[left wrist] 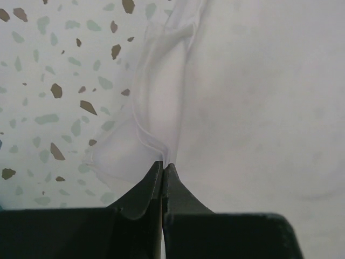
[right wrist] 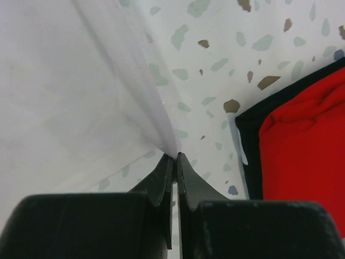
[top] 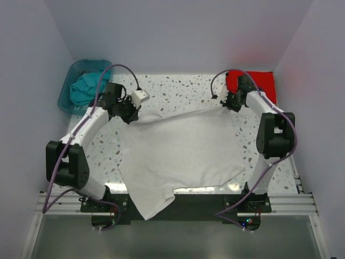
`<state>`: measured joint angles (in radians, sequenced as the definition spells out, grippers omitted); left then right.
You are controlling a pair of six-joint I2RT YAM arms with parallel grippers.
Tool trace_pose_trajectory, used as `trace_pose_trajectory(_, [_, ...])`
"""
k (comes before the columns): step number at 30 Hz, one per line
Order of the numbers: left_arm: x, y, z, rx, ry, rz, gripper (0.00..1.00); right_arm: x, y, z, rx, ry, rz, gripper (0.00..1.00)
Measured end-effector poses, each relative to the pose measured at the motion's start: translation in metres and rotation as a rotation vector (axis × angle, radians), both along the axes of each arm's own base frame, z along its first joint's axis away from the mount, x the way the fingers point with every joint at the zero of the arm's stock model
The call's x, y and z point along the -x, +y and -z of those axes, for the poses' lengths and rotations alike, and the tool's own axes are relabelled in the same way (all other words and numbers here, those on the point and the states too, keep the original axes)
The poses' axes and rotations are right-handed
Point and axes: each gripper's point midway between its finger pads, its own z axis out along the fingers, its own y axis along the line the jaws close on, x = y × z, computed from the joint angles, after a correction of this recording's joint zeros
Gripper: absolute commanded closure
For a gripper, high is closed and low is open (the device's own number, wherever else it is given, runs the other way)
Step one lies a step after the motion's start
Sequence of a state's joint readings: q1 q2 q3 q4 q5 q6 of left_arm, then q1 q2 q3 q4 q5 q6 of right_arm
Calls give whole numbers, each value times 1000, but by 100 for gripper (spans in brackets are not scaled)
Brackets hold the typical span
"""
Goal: Fold and stack the t-shirts
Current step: Fold the tshirt
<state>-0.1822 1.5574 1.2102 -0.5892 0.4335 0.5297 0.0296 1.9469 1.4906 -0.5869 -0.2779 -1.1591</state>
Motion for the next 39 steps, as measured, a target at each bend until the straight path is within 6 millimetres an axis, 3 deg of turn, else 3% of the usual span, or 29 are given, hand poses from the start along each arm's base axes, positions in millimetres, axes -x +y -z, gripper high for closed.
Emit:
trace_pose_trajectory(6, [58, -8, 3, -3, 51, 71, 100, 28, -7, 28, 28, 68, -47, 100])
trace_pose_trajectory(10, [88, -19, 26, -12, 137, 125, 100, 37, -7, 39, 38, 91, -69, 100])
trace_pose_trajectory(14, [105, -20, 50, -37, 218, 145, 100, 39, -7, 42, 46, 95, -84, 100])
trace_pose_trajectory(18, [109, -15, 65, -71, 258, 128, 100, 39, -7, 42, 52, 91, -98, 100])
trace_pose_trajectory(22, [107, -12, 66, -86, 256, 121, 100, 39, -8, 41, 55, 87, -103, 100])
trace_pose_trajectory(29, [93, -15, 39, -84, 203, 136, 100, 38, -13, 27, 61, 58, -103, 100])
trace_pose_trajectory(33, [96, -13, 29, -91, 180, 156, 100, 40, -23, 15, 69, 28, -100, 100])
trace_pose_trajectory(39, [108, -8, 38, -113, 205, 185, 100, 65, -30, 33, 82, 75, -118, 100])
